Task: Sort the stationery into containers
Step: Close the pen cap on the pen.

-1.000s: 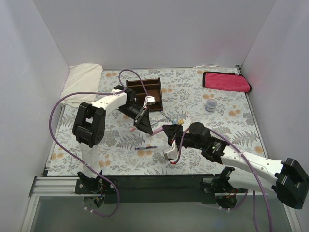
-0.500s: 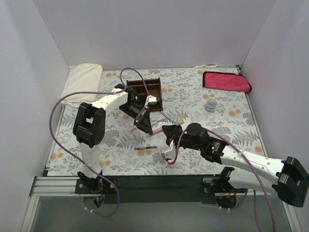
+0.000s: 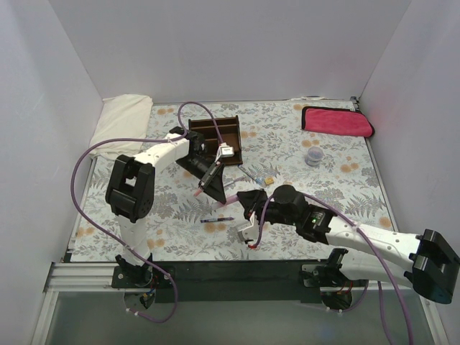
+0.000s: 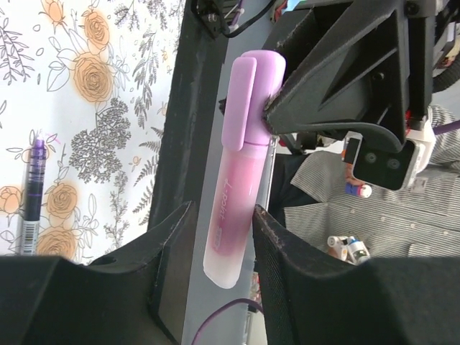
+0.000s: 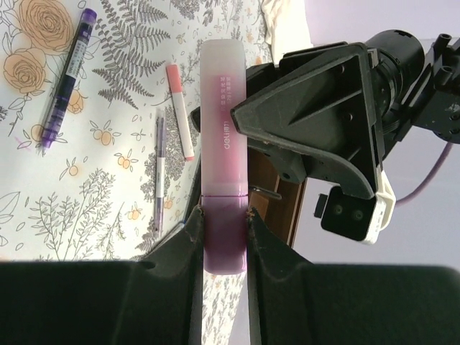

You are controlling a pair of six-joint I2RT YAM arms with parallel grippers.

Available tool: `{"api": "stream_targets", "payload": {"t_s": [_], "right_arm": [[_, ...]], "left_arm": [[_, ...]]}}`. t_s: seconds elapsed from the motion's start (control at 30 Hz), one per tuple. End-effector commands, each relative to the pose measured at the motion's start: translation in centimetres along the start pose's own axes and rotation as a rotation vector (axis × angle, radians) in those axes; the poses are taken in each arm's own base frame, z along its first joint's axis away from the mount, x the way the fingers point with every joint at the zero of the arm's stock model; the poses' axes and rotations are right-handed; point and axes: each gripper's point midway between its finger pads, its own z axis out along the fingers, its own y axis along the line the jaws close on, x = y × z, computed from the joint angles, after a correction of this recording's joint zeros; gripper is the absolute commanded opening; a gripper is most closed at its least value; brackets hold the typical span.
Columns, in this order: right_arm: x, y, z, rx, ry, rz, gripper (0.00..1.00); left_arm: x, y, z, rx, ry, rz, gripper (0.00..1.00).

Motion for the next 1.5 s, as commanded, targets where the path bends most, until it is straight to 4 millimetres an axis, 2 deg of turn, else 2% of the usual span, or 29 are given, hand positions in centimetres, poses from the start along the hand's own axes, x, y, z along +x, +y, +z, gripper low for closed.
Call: {"api": "stream_targets", "payload": {"t_s": [0.0, 0.13, 0.2, 0.27, 0.33, 0.43, 0.47, 0.73, 0.87, 1.0, 1.2, 1.27, 1.33, 1.37, 1.47], "right_arm": [[-1.9, -4.4, 0.5, 0.096, -0.069, 0.004, 0.01], [-1.2, -4.8, 1.2, 0.092, -0.036, 0.041, 0.01], [-0.9, -4.8, 1.2, 0.093, -0.018, 0.053, 0.01], [-0.9, -4.9, 1.3, 0.094, -0.020, 0.059, 0.01], [-0.8, -4.7, 1.4, 0.087, -0.017, 0.073, 0.01], [-0.6, -4.9, 1.8, 0.087, -0.003, 0.081, 0.01], [-0.6, -5.0, 1.8, 0.088, -0.002, 0.081, 0.01], [-0.4, -5.8, 2.6, 0.089, 0.008, 0.108, 0.01], [0.2, -6.3, 3.0, 0.100, 0.040, 0.141, 0.01], [0.5, -6.9, 3.4, 0.109, 0.054, 0.166, 0.01], [0.8, -7.3, 3.6, 0.120, 0.072, 0.154, 0.01], [0.5, -7.3, 3.5, 0.118, 0.056, 0.136, 0.01], [0.4, -6.9, 3.3, 0.112, 0.047, 0.117, 0.01], [0.3, -6.7, 3.3, 0.103, 0.041, 0.109, 0.01], [0.2, -5.8, 3.2, 0.085, 0.035, 0.071, 0.01]], "left_arm": [[0.2, -1.1, -0.8, -0.069, 0.010, 0.126, 0.36], [0.7, -0.1, -1.5, -0.166, 0.049, 0.184, 0.38], [0.4, 0.0, -2.2, -0.234, 0.048, 0.242, 0.38], [-0.2, 1.2, -2.9, -0.334, 0.039, 0.282, 0.38], [-0.3, 1.1, -3.3, -0.358, 0.045, 0.298, 0.37], [0.1, 1.1, -3.2, -0.334, 0.073, 0.286, 0.31], [0.1, 1.2, -3.1, -0.332, 0.075, 0.282, 0.25], [0.4, 1.5, -2.6, -0.310, 0.093, 0.270, 0.09], [1.2, 2.0, -2.5, -0.310, 0.131, 0.245, 0.11], [1.3, 2.2, -2.5, -0.318, 0.136, 0.247, 0.25], [1.7, 2.8, -2.4, -0.316, 0.162, 0.264, 0.26], [1.7, 2.7, -2.4, -0.314, 0.160, 0.270, 0.15], [1.6, 2.7, -2.4, -0.308, 0.158, 0.269, 0.13], [1.5, 2.8, -2.3, -0.307, 0.159, 0.267, 0.13], [1.2, 2.6, -2.5, -0.311, 0.152, 0.275, 0.23]]}}
